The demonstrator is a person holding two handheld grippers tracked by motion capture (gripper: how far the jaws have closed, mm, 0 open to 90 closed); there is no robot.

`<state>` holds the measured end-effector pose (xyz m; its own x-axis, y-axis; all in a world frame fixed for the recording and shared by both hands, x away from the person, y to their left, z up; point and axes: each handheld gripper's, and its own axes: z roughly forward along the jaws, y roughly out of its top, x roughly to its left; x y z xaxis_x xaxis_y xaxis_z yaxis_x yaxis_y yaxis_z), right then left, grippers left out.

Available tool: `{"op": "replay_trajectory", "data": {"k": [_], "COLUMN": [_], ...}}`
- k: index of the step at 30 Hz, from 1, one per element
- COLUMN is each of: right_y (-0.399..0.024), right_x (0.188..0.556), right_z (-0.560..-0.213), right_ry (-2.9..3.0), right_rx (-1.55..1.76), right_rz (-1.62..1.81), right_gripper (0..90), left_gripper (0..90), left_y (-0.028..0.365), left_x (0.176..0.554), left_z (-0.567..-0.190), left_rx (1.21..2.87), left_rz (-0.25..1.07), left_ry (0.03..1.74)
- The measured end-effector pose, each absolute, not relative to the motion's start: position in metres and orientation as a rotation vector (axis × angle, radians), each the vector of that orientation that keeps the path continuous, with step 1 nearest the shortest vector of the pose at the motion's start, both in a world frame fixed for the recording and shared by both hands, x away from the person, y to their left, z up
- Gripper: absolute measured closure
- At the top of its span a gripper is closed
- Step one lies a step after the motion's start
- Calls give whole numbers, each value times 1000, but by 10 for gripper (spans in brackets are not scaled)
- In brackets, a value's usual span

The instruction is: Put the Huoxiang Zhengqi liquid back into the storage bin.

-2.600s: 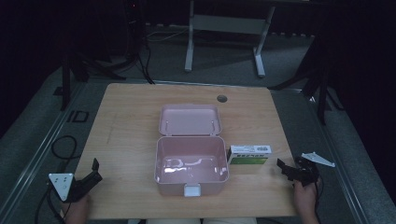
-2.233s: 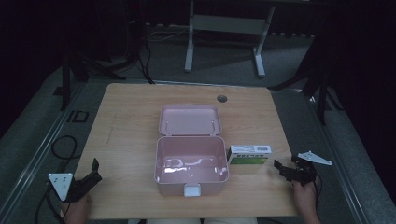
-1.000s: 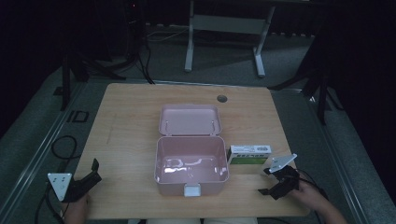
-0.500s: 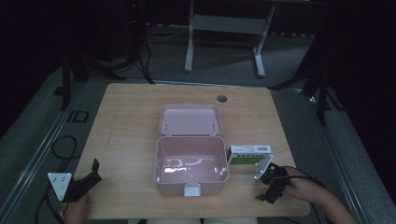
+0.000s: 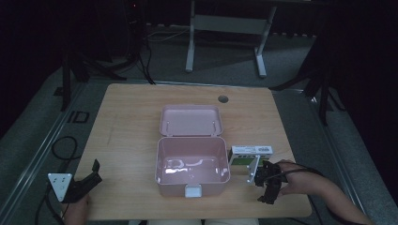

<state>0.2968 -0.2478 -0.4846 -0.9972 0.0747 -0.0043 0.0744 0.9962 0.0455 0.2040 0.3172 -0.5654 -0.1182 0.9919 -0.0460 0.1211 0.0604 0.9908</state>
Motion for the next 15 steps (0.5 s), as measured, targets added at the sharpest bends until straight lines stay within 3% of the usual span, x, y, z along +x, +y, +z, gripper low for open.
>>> {"op": "replay_trajectory", "data": {"k": [15], "right_y": [-232], "right_x": [301], "right_z": [-447], "right_ry": [3184], "right_rx": [-28], "right_rz": [-2], "right_gripper": [210], "left_gripper": [4], "left_y": [317], "left_x": [204], "left_z": [-565], "left_rx": [1209], "left_rz": [1190], "left_ry": [1412]}}
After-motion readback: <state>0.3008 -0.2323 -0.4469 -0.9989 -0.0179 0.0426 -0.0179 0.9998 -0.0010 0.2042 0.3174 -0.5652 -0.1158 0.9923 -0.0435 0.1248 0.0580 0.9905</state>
